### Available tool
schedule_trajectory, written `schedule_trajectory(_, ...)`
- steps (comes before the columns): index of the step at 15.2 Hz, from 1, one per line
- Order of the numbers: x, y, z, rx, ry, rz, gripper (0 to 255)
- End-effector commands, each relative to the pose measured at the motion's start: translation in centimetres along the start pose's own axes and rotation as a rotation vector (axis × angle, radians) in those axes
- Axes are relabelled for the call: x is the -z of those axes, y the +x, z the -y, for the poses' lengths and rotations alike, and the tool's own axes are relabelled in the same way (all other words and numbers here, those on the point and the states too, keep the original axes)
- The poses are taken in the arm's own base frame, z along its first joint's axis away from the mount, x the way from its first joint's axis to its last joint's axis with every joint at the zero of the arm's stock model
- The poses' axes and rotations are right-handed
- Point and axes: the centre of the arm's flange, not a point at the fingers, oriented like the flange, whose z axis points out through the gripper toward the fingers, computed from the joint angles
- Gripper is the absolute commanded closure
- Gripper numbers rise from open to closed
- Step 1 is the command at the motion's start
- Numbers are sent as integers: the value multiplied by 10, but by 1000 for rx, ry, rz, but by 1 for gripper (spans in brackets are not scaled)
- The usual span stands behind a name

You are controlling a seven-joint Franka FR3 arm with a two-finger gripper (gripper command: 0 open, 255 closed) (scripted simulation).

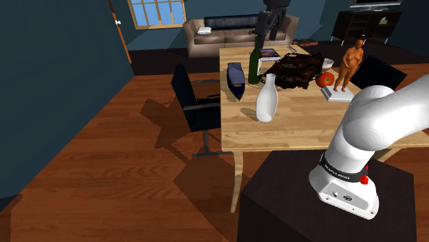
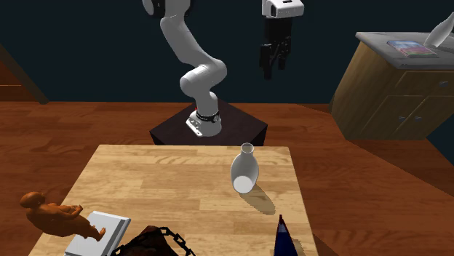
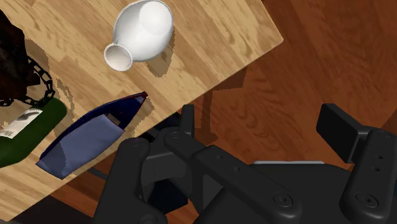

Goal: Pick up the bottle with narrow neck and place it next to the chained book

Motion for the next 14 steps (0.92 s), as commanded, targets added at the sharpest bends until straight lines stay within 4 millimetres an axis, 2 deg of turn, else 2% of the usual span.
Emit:
schedule_trajectory(1, 0, 0, 0, 0, 0, 0, 0)
schedule_trajectory(14, -125, -8, -124, 58, 47, 31, 0)
